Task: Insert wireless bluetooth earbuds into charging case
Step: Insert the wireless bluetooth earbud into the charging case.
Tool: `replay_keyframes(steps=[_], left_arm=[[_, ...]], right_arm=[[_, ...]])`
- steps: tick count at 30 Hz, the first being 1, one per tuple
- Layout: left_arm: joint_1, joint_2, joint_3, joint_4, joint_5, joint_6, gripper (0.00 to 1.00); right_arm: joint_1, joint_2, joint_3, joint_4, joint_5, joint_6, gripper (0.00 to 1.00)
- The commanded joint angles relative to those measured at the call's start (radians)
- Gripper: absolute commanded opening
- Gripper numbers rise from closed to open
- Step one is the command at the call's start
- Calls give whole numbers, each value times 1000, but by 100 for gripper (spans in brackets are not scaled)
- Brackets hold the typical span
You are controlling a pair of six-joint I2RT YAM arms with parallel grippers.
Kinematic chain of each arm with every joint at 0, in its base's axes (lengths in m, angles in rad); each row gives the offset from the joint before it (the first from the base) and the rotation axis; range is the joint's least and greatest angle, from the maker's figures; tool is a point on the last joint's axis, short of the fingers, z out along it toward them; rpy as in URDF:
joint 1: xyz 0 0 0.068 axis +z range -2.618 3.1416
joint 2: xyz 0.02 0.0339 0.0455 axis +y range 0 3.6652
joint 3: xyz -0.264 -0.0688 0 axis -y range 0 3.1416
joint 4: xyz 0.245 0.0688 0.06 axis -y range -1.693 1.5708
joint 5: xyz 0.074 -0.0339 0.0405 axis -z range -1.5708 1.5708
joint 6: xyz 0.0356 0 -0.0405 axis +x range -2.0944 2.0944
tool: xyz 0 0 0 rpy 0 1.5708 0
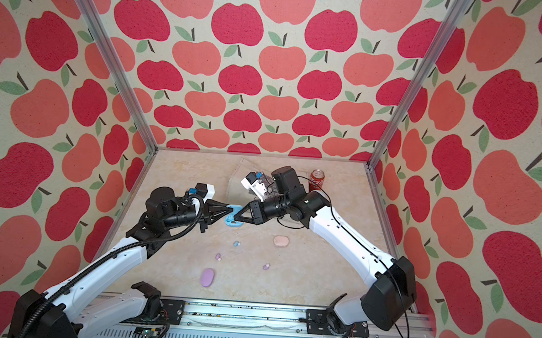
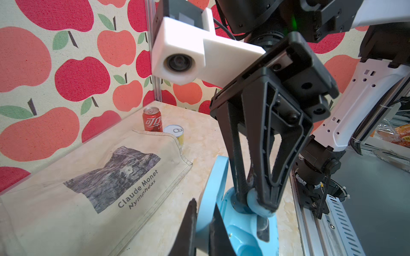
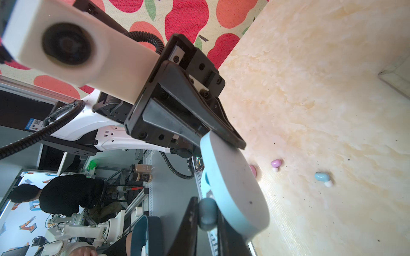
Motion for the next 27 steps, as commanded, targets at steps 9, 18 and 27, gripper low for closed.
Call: replay_keyframes(steps=[9, 18, 27], left_arm=[[-3, 12, 39, 64, 36, -19, 0], [-26, 9, 31, 68, 30, -21, 0], [-52, 8, 17, 83, 7, -26, 0]], right_arm=[[4, -4, 17, -23, 111, -25, 37], [-2, -24, 50, 1, 189, 1, 45], [-21, -54, 62, 23, 218, 18, 47]])
